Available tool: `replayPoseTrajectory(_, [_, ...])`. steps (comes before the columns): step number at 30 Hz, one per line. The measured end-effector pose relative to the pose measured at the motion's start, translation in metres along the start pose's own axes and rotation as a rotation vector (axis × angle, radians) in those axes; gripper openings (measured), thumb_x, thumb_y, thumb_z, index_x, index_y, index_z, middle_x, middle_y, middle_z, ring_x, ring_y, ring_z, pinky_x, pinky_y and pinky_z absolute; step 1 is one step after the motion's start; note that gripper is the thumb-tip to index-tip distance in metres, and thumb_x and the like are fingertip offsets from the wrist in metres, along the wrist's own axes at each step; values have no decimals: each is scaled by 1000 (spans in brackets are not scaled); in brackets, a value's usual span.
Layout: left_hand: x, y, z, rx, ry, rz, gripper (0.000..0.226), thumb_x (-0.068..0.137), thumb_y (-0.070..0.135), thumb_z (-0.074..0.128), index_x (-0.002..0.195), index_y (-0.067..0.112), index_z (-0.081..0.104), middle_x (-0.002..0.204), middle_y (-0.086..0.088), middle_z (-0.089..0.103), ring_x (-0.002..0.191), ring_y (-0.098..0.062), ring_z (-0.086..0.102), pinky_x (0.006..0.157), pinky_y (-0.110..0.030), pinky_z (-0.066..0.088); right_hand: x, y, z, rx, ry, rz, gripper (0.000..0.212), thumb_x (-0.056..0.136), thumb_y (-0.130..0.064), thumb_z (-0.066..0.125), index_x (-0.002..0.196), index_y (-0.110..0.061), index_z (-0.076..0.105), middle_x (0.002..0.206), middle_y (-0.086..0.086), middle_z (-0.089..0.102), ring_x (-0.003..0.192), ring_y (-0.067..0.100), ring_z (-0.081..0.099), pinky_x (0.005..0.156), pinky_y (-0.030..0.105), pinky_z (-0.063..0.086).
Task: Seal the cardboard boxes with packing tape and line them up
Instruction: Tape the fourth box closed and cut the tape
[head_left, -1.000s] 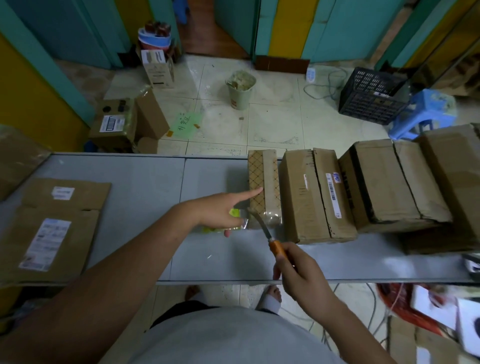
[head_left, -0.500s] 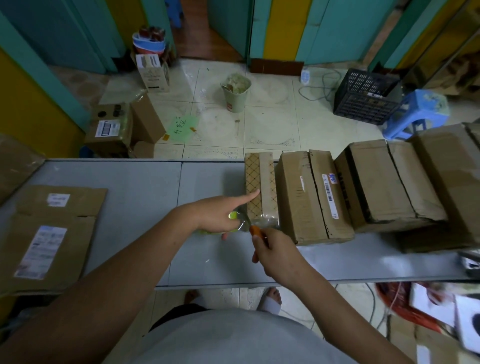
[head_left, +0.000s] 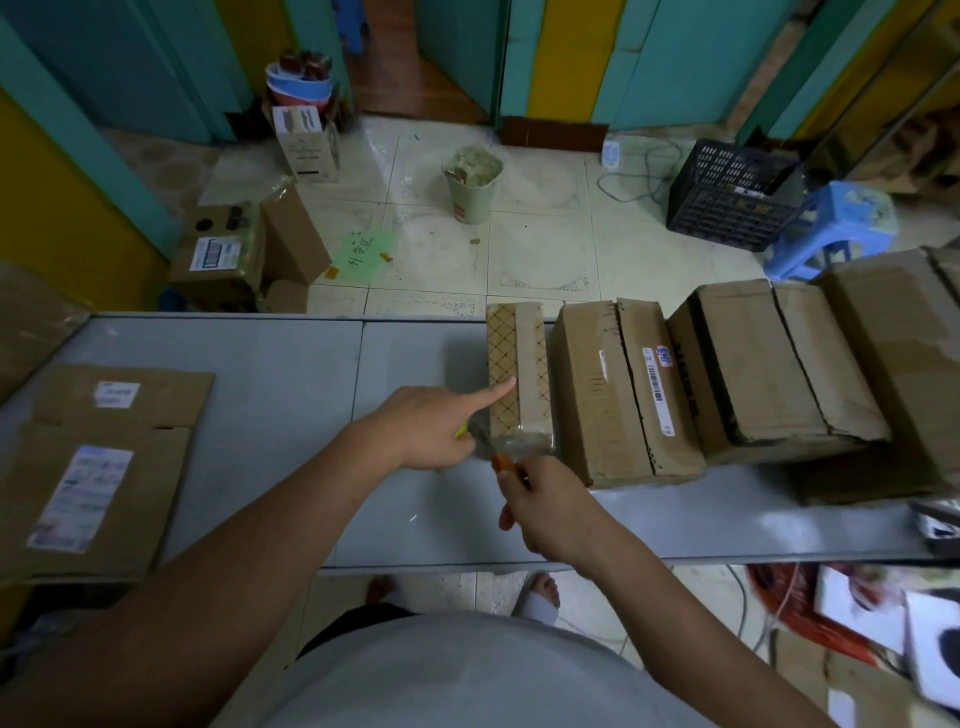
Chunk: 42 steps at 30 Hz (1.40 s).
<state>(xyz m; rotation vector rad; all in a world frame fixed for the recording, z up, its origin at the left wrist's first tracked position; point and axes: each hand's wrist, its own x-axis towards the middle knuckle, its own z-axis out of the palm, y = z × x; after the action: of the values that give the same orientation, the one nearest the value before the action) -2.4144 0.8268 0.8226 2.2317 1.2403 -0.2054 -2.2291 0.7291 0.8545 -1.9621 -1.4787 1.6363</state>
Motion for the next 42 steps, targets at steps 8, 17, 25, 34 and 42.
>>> replayPoseTrajectory(8, [-1, 1, 0, 66, 7, 25, 91, 100, 34, 49, 156, 65, -16, 70, 14, 69, 65, -6, 65, 66, -28, 54, 0, 11, 3, -34, 1, -23, 46, 112, -37, 41, 98, 1, 62, 87, 16, 77, 37, 5, 48, 42, 22, 41])
replayPoseTrajectory(17, [5, -3, -5, 150, -8, 36, 92, 97, 32, 49, 158, 62, -14, 67, 16, 66, 64, -2, 58, 58, -27, 43, 28, 84, 22, -626, 153, -126, 26, 110, -40, 44, 104, -17, 56, 92, 0, 67, 78, 19, 66, 70, 32, 54])
replayPoseTrajectory(25, [6, -8, -1, 196, 9, 60, 95, 102, 39, 52, 153, 65, -24, 71, 3, 58, 63, -13, 56, 54, -31, 38, 65, 133, 26, -792, 236, -273, 40, 111, -35, 46, 148, -19, 52, 140, 5, 51, 125, 19, 53, 110, 30, 44])
replayPoseTrajectory(34, [9, -16, 7, 268, 82, 95, 95, 102, 46, 55, 155, 65, -21, 67, 4, 52, 59, -13, 51, 53, -31, 33, 42, 62, -32, -374, 602, -749, 14, 98, -27, 65, 106, -22, 74, 107, -11, 60, 102, 6, 52, 88, 19, 44])
replayPoseTrajectory(42, [2, -30, 21, 238, 288, 81, 110, 97, 46, 69, 160, 56, -20, 70, 6, 50, 57, -11, 48, 49, -28, 30, 79, 46, -59, -599, 370, -821, 35, 88, -38, 75, 121, -26, 76, 124, -12, 66, 120, 15, 53, 99, 44, 48])
